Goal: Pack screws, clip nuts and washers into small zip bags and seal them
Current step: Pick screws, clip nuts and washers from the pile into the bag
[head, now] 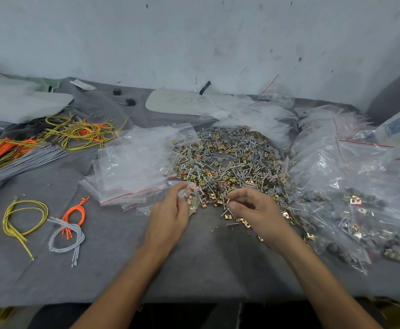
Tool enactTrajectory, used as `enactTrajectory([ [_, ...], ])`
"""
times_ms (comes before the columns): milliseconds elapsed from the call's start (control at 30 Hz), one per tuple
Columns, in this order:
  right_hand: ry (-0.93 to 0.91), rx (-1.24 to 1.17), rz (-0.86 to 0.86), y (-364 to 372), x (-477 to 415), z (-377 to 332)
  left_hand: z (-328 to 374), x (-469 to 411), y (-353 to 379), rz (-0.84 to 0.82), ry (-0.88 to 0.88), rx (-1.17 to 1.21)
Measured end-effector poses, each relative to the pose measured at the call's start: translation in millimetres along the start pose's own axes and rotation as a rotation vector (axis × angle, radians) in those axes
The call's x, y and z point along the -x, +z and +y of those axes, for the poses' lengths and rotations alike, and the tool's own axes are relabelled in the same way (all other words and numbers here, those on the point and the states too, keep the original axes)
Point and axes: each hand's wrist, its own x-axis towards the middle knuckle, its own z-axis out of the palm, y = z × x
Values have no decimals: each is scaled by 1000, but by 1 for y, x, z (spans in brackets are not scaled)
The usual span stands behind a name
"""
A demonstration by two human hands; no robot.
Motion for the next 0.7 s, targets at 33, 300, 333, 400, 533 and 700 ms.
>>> enactTrajectory([
  [33,9,-62,-17,2,1,-2,0,0,0,0,-4,-3],
  [300,-142,-13,31,21,1,-8,-1,0,1,4,0,-21],
  [333,-156,34,32,24,-1,-9,-2,0,1,6,0,-23],
  [400,-190,140,40,32,-6,-11,-3,0,2,11,4,-26],
  [533,-264,317,40,56,-25,-20,-3,-1,2,-1,-3,-19],
  [700,-284,684,-72,75,-46,-25,-3,-1,2,6,5,-31],
])
